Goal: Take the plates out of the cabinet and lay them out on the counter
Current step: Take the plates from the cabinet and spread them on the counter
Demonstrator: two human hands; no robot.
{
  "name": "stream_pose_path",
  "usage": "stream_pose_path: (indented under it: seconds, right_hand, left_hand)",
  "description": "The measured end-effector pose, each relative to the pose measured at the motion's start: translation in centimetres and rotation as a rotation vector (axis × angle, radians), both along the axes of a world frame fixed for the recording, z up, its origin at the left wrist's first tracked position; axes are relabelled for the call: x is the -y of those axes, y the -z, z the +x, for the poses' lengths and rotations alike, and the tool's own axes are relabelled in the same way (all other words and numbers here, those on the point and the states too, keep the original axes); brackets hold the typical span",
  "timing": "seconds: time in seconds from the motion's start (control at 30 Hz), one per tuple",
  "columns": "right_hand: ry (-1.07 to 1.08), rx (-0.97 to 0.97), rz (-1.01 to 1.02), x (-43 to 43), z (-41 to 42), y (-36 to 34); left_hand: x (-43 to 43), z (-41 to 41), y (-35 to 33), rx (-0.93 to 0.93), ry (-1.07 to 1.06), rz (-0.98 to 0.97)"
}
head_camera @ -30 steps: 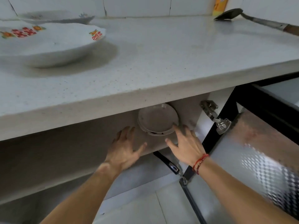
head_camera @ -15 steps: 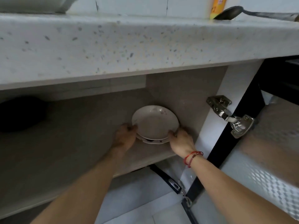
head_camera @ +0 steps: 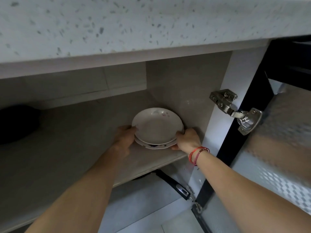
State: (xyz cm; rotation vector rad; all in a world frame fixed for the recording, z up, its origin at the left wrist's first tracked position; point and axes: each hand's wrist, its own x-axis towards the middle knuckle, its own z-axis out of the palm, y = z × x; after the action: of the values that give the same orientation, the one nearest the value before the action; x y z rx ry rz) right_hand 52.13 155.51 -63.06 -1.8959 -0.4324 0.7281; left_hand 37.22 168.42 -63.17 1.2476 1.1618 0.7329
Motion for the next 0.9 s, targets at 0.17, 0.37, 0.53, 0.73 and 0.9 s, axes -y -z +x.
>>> stream_pose_path:
  seconds: [0.17,0.37,0.53,0.73,0.9]
  right_hand:
    - [-0.032,0.011,0.002,0.5,-0.4,-0.6]
    - [-0.108,0.076,-0.021,1.5,-1.0,-1.3]
    - [-0.194,0.167,-0.072,2.5,-2.1,-2.7]
    - [-0.221,0.109,-0.108,3.9,-4.0,-5.2]
    - [-0.24,0.067,-0.167,5.6,-5.3,-8.0]
  left_hand:
    - [0.5,-1.2,0.0,0.044,-0.032,-0.029]
    - [1.4,-3.4,-0.6,0.102,-0.005,-0.096]
    - [2.2,-6.3,-1.5,0.107,0.056,-0.136]
    - [3.8,-9.4,-4.3,0.05,0.111,-0.205]
    - [6.1,-11.7,-7.1,0.025,0.168,-0.274]
